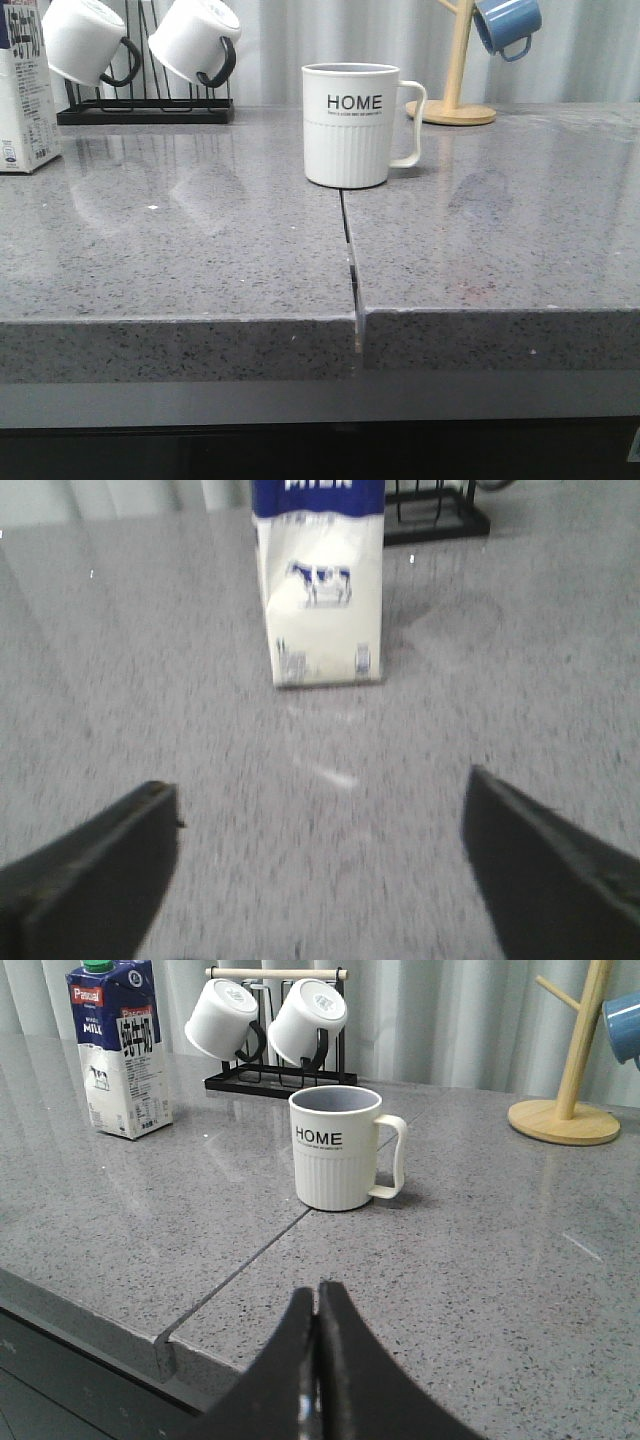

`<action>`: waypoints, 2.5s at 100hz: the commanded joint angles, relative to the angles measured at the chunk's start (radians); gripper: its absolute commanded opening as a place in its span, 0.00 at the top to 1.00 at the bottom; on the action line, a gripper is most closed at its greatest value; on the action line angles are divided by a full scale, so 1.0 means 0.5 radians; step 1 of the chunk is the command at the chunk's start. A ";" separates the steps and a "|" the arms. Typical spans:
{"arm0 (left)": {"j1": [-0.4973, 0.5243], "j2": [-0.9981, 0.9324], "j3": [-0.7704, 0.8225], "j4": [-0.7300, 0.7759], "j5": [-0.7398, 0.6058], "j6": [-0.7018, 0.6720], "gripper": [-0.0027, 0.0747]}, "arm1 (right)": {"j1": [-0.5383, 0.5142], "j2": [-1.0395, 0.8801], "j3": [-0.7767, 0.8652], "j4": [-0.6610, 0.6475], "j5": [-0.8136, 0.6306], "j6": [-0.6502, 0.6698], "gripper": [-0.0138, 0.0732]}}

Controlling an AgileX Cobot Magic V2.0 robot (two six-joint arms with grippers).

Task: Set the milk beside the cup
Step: 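Move the left gripper to the Pascual milk carton and close on it, then lift the milk carton with the left gripper toward the HOME mug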

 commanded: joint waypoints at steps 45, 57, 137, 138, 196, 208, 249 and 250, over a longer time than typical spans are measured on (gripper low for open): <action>0.012 0.843 -0.502 -0.183 -0.739 -0.022 0.14 | -0.003 0.018 -0.053 -0.016 -0.174 -0.012 0.92; 0.012 0.949 -0.591 -0.197 -0.881 -0.023 0.14 | -0.003 0.018 -0.053 -0.016 -0.174 -0.012 0.92; 0.008 1.580 -1.114 -0.157 -0.901 -0.075 0.14 | -0.003 0.018 -0.053 -0.016 -0.174 -0.012 0.92; 0.008 1.589 -1.119 -0.157 -0.901 -0.075 0.14 | -0.003 0.018 -0.053 -0.016 -0.174 -0.012 0.92; 0.008 1.901 -1.229 -0.157 -1.397 -0.075 0.49 | -0.003 0.018 -0.053 -0.016 -0.174 -0.012 0.92; 0.004 1.889 -1.225 -0.071 -1.397 -0.075 0.71 | -0.003 0.018 -0.053 -0.016 -0.174 -0.012 0.92; -0.371 1.644 -1.170 -0.357 -1.197 -0.045 0.81 | -0.003 0.018 -0.053 -0.016 -0.174 -0.012 0.92; -0.380 1.640 -1.170 -0.376 -1.198 -0.041 0.81 | -0.003 0.018 -0.053 -0.016 -0.174 -0.012 0.92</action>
